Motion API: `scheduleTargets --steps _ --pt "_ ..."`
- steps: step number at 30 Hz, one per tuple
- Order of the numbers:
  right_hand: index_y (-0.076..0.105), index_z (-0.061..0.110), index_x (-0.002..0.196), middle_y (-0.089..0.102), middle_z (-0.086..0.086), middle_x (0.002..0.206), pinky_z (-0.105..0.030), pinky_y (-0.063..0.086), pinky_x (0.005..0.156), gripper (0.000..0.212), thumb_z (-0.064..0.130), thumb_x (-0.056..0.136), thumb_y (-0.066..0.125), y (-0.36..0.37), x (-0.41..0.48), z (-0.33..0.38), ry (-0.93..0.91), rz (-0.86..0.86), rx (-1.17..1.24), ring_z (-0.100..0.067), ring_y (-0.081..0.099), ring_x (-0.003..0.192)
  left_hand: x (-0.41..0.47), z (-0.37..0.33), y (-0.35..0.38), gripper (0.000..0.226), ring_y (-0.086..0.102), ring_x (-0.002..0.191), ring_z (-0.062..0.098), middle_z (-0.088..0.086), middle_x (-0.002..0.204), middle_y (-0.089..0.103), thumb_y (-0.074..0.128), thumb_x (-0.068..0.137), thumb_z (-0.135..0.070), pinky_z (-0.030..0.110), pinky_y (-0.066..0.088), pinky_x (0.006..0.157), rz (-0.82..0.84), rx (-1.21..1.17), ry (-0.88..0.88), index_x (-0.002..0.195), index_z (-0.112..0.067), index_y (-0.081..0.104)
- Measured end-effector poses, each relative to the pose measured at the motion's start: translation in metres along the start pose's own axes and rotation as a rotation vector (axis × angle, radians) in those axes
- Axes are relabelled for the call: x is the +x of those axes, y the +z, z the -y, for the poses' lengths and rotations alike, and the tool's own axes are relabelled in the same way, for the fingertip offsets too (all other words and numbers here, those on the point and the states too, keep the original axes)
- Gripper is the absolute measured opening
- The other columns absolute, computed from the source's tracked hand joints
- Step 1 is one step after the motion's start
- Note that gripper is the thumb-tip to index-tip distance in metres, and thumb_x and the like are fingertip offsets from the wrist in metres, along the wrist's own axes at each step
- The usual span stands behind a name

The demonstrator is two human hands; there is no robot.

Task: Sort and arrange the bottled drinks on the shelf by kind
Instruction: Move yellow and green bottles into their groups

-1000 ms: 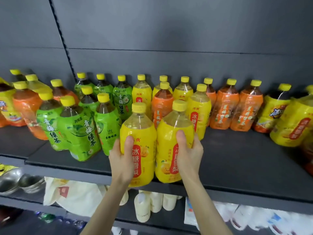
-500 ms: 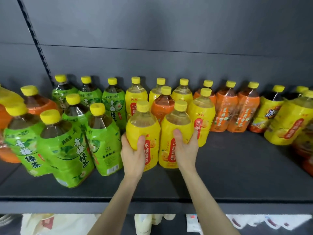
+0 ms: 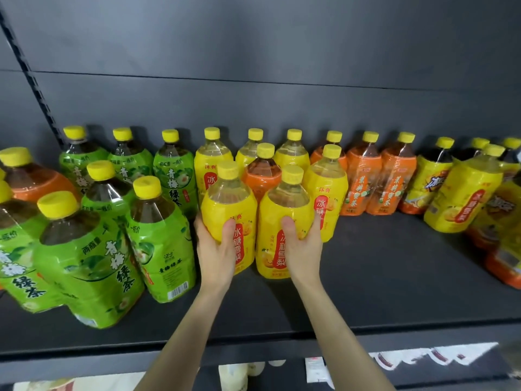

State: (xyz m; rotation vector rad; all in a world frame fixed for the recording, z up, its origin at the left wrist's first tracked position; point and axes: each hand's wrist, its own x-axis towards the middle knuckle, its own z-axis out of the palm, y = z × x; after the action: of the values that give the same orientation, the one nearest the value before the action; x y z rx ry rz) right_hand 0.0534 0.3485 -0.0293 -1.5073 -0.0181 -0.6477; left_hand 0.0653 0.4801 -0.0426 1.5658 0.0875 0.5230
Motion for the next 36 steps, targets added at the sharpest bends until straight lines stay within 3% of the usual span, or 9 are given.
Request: scheduleTargets --steps 3,6,9,10,12,15,17,25,36 --pt "0.037 0.053 0.121 0.054 0.018 0.126 -0.029 0.048 0.098 0.047 0.054 0.079 0.058 -0.002 -0.007 0.004 0.019 0.015 -0.036 -0.005 0.055 0.117 -0.009 -0.004 -0.005 0.081 0.041 0.134 0.021 0.005 0.146 0.04 0.047 0.086 -0.061 0.048 0.038 0.108 0.063 0.017 0.03 0.15 -0.019 0.019" --pt "0.02 0.05 0.139 0.051 0.006 0.139 -0.034 0.045 0.104 0.062 0.057 0.084 0.05 -0.009 -0.026 0.0 0.098 0.072 -0.167 -0.013 0.051 0.125 -0.031 -0.001 -0.013 0.08 0.026 0.143 0.02 0.004 0.156 0.025 0.042 0.089 -0.054 0.046 0.029 0.115 0.106 0.142 0.02 0.153 -0.019 0.009" --pt "0.033 0.034 0.145 0.056 0.01 0.134 -0.029 0.045 0.102 0.056 0.046 0.093 0.052 -0.028 -0.046 -0.005 0.12 0.122 -0.309 -0.006 0.054 0.121 -0.058 0.002 -0.024 0.068 0.033 0.136 0.015 0.005 0.152 0.03 0.044 0.091 -0.042 0.019 0.033 0.108 0.093 0.194 0.067 0.149 -0.014 0.024" --pt "0.043 0.024 0.142 0.06 0.007 0.13 -0.03 0.047 0.1 0.05 0.038 0.095 0.054 -0.037 -0.049 -0.005 0.112 0.128 -0.37 -0.008 0.058 0.117 -0.064 0.002 -0.026 0.057 0.039 0.13 0.015 0.006 0.145 0.037 0.048 0.092 -0.035 0.011 0.035 0.1 0.073 0.218 0.115 0.143 -0.011 0.036" --pt "0.061 0.012 0.125 0.067 -0.001 0.116 -0.034 0.051 0.093 0.032 0.023 0.095 0.058 -0.053 -0.051 0.0 0.085 0.086 -0.504 -0.014 0.064 0.106 -0.076 0.001 -0.027 0.03 0.049 0.115 0.016 0.006 0.124 0.048 0.056 0.093 -0.016 0.018 0.043 0.093 0.058 0.249 0.229 0.121 -0.007 0.056" --pt "0.07 0.009 0.104 0.07 -0.004 0.101 -0.033 0.052 0.083 0.016 0.015 0.093 0.06 -0.073 -0.048 0.017 0.027 -0.021 -0.589 -0.016 0.066 0.092 -0.086 -0.01 -0.014 0.012 0.059 0.091 0.011 -0.001 0.1 0.057 0.059 0.09 -0.005 0.021 0.047 0.078 0.135 0.209 0.284 0.1 -0.01 0.061" --pt "0.071 0.01 0.102 0.07 -0.002 0.097 -0.031 0.051 0.081 0.015 0.014 0.092 0.061 -0.088 -0.044 0.029 -0.016 -0.062 -0.609 -0.014 0.065 0.088 -0.089 -0.02 0.001 0.009 0.059 0.086 0.004 -0.004 0.092 0.061 0.06 0.09 -0.007 0.017 0.047 0.071 0.19 0.201 0.308 0.096 -0.012 0.063" --pt "0.071 0.01 0.099 0.069 0.002 0.094 -0.021 0.049 0.077 0.013 0.012 0.091 0.061 -0.176 -0.02 0.055 -0.12 -0.175 -0.643 -0.009 0.062 0.086 -0.111 -0.051 0.092 0.008 0.06 0.078 0.003 -0.009 0.079 0.065 0.06 0.091 -0.012 0.008 0.042 0.065 0.36 0.158 0.386 0.089 -0.019 0.063" --pt "0.071 0.01 0.099 0.07 0.001 0.097 -0.028 0.051 0.08 0.013 0.012 0.092 0.061 -0.321 0.035 0.048 -0.111 -0.1 -0.628 -0.01 0.063 0.089 -0.164 -0.054 0.232 0.015 0.062 0.075 0.003 -0.012 0.077 0.065 0.062 0.089 -0.013 0.005 0.042 0.066 0.297 0.153 0.324 0.087 -0.028 0.06"
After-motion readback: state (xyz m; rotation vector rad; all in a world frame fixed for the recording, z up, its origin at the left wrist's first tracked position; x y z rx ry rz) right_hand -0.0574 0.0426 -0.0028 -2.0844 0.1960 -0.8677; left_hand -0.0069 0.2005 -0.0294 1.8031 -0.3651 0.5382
